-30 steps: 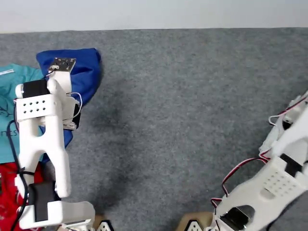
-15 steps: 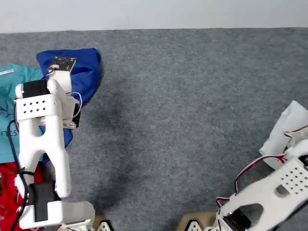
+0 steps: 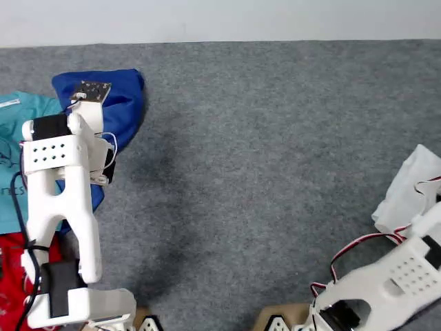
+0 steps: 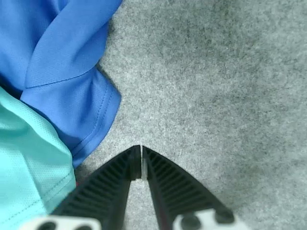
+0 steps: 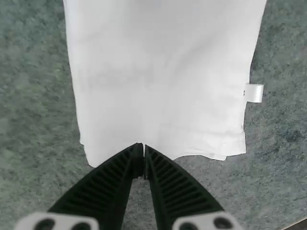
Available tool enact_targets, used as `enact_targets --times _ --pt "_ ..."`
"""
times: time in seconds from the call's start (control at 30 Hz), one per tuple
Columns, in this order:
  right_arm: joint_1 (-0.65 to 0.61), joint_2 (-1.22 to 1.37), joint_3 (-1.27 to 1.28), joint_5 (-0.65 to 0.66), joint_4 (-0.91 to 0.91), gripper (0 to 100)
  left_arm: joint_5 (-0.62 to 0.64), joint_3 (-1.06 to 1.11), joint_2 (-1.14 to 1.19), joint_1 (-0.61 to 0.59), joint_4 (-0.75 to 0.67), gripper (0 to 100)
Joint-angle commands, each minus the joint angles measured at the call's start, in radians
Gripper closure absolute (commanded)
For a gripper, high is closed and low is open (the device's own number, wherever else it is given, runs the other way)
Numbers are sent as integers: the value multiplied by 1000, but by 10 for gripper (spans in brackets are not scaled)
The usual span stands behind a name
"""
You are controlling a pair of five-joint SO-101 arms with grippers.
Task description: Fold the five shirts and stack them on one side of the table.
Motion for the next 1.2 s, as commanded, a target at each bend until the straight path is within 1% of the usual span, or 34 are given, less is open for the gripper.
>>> enact_targets --times 0.0,0.13,0.27,0.43,0.5,0.63,0.8,0.97,1.07,1.17 --pt "42 13 -3 26 -18 987 -8 -31 -38 9 -11 988" --pt "139 147 -3 52 -79 987 -8 -31 -44 9 -9 988" --pt "220 266 -8 106 -76 987 -8 -31 -44 9 -8 988" --pt "294 263 -25 133 -22 987 -8 -31 -44 9 -8 988" --pt "298 232 -55 144 25 987 -8 -31 -43 9 -8 988" --pt "286 119 -89 138 35 987 -8 -31 -40 9 -8 988" --pt "202 53 -86 137 31 987 -8 -31 -40 9 -8 988" --pt "148 143 -86 135 -45 987 -9 -31 -44 9 -8 988" --pt "156 236 -89 137 -94 987 -11 -31 -44 9 -8 988" --pt "194 309 -92 138 -110 987 -11 -31 -38 9 -9 988"
